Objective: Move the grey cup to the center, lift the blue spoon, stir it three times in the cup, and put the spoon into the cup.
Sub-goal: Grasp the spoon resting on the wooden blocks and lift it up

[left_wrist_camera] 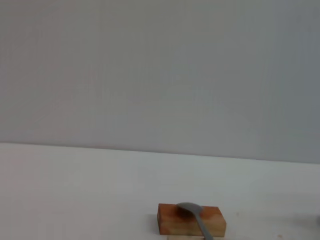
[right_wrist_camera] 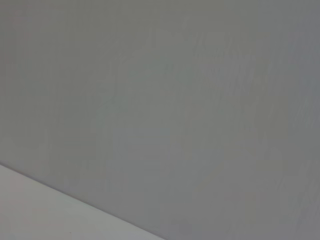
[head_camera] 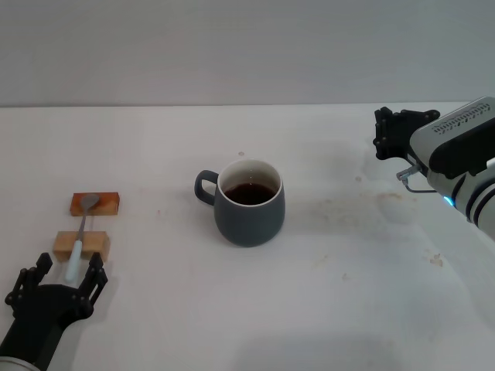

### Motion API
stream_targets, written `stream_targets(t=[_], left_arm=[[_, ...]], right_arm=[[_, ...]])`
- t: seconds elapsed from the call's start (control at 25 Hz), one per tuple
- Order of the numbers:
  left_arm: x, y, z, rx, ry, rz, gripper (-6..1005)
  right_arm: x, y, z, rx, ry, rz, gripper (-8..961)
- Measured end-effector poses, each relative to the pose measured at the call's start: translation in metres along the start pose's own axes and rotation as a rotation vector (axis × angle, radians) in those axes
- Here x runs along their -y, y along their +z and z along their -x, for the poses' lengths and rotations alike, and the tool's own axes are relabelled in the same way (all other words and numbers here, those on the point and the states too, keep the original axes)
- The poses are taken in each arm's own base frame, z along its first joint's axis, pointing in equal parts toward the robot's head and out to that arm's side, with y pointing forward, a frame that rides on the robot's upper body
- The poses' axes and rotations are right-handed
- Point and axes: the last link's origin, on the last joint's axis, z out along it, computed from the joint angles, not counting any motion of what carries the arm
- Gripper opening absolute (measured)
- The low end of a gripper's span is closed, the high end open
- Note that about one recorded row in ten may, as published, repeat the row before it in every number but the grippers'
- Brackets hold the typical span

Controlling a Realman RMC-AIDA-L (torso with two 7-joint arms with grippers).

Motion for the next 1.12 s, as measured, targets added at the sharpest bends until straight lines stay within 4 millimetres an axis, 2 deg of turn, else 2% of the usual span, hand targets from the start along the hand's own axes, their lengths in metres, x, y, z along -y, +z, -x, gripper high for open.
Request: stream_targets(t=[1.12], left_arm=[[0.0073,0.0051,0.0080,0.026,0.018,-0.008,626]], right_arm=[[-0.0013,0.0025,0.0041,0.008,-0.003,0.005,32]])
